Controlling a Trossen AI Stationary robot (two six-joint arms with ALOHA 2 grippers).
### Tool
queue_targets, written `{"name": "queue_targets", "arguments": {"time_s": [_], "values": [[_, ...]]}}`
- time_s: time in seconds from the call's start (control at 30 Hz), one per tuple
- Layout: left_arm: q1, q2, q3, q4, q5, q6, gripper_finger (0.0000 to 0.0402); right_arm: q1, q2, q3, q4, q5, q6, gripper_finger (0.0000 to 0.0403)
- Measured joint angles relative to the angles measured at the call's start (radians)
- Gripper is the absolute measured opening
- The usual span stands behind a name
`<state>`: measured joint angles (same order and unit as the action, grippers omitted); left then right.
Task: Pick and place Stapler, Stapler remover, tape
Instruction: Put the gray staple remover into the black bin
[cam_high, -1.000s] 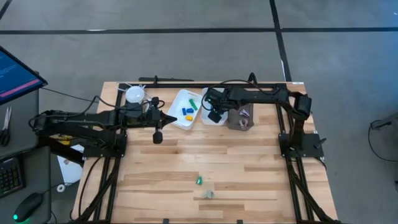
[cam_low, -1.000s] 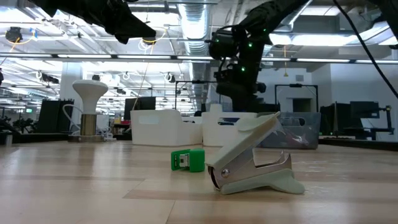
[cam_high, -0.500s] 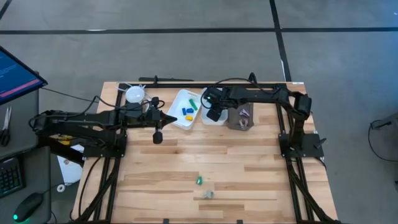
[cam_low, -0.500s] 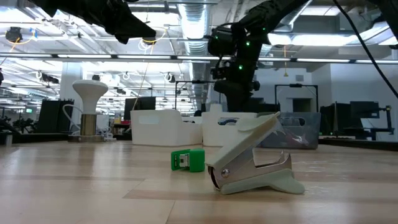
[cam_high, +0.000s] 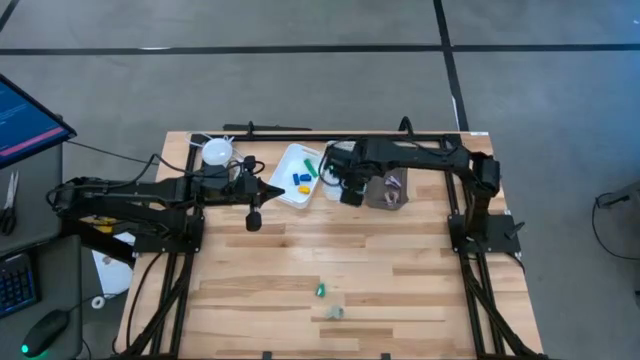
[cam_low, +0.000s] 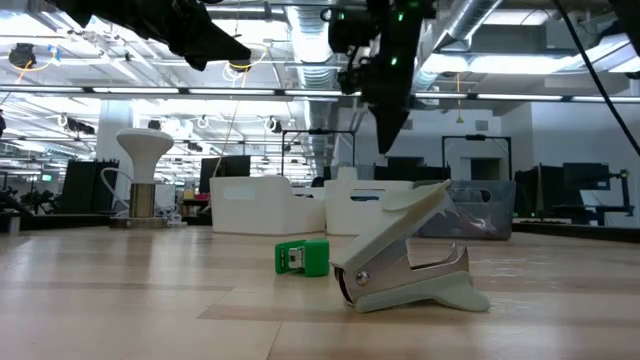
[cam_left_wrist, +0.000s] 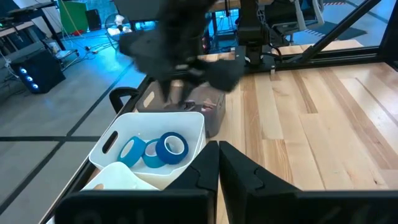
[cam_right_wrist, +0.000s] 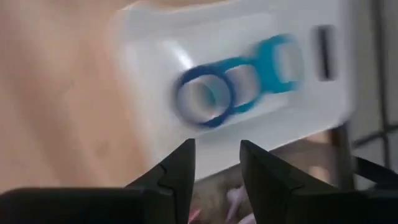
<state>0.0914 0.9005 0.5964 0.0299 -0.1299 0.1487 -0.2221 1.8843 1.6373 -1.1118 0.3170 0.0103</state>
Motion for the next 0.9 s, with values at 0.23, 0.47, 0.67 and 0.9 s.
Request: {"name": "queue_targets", "arguments": {"time_s": [0.23,0.47,0.67,0.9], "values": [[0.0,0.0,0.0,0.0,0.0,0.002,0.0003,0.162,0.0,0.014,-0.104,-0.21,-0.012,0.0117],[0.0,0.0,0.0,-0.002,0.0,0.003,0.0003,0.361,0.0,0.015,-0.04,-0.241,0.064,0.0117],[0.0,0.0,0.0,-0.008,0.0,0.003,0.0003,0.532,0.0,0.015,0.019,-0.211,0.165,0.0117],[0.0,0.0,0.0,-0.008,0.0,0.003,0.0003,0.703,0.0,0.015,0.123,-0.131,0.301,0.0117]]}}
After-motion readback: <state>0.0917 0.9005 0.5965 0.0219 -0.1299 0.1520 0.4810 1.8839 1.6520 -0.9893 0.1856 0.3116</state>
